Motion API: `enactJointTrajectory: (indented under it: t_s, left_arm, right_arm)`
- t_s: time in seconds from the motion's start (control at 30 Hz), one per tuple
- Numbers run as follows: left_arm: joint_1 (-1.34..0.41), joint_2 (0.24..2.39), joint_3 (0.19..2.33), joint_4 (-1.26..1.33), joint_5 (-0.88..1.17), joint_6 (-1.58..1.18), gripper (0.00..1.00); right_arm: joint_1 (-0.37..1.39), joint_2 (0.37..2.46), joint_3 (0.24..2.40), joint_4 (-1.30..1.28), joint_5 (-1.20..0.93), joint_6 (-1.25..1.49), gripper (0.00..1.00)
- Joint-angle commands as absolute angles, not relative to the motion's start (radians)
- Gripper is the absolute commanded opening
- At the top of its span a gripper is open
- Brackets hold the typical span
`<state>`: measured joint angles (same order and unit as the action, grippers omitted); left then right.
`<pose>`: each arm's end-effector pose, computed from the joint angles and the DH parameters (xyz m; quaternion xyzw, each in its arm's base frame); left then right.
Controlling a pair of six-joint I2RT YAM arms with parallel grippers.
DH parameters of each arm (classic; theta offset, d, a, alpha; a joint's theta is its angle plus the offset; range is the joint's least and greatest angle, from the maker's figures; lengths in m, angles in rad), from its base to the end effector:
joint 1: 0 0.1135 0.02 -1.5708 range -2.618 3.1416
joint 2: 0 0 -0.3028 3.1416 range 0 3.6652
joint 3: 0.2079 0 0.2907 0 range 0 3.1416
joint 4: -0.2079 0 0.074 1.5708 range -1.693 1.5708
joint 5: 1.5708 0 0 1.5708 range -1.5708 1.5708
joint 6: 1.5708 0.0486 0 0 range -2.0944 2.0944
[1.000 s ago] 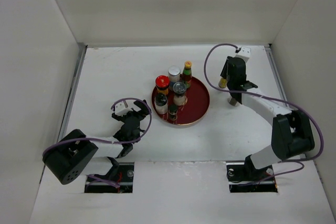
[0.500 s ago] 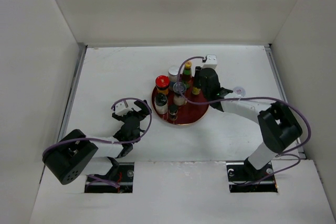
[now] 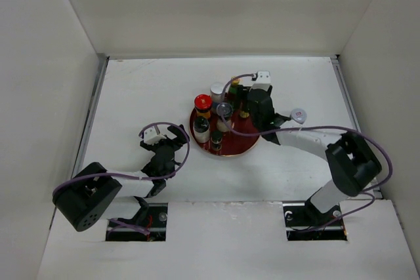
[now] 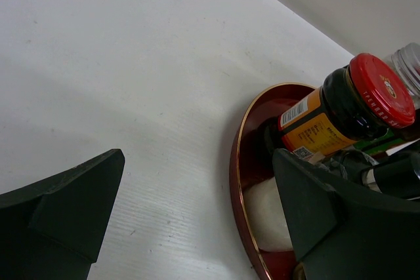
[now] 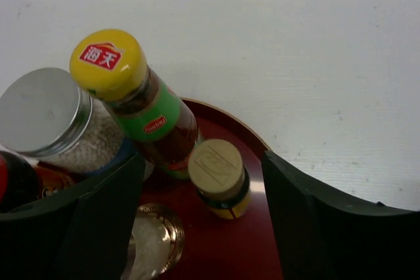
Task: Organize the condiment bottles
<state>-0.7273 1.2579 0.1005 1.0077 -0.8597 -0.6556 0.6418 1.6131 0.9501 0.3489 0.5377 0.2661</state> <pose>0.1743 -0.1058 0.1495 -0.2469 0.6983 -0.1347 0.6582 0.3385 0.2219 0.2525 0.0077 0.7954 0.0554 0.6035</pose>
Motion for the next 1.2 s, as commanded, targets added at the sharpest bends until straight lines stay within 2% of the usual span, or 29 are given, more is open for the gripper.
enactJointTrajectory:
  t_s: [0.0,0.17,0.33,0.5,0.73,0.83,0.97,1.0,1.17]
  left_arm:
    - [-0.726,1.252,0.124,1.057,-0.856,-0.666,1.00]
    - [-0.729,1.246,0.126,1.057,-0.856,-0.666,1.00]
    - [-0.732,1.235,0.123,1.057,-0.854,-0.667,1.00]
    - [-0.732,1.238,0.124,1.057,-0.851,-0.669,1.00]
    - [-0.736,1.246,0.127,1.057,-0.841,-0.669,1.00]
    - [-0.734,1.249,0.126,1.057,-0.842,-0.669,1.00]
    - [-0.734,1.232,0.124,1.054,-0.842,-0.669,1.00]
    - [-0.734,1.235,0.123,1.054,-0.845,-0.669,1.00]
    - [-0.734,1.246,0.127,1.057,-0.839,-0.669,1.00]
  right_arm:
    - [0.640,1.453,0.901,0.382,0.572,0.302,0.82]
    - [0.517,1.217,0.729,0.339,0.644,0.403,0.94]
    - [0.342,1.135,0.635,0.154,0.712,0.511,1.00]
    - [0.285,1.179,0.629,0.080,0.683,0.505,1.00]
    - [0.245,1.334,0.646,0.133,0.565,0.512,1.00]
    - [0.239,1.417,0.675,0.172,0.549,0.506,0.89]
    - [0.238,1.453,0.698,0.184,0.577,0.505,0.60]
    - [0.239,1.441,0.692,0.198,0.598,0.502,0.55]
    - [0.336,1.323,0.663,0.210,0.709,0.439,0.49]
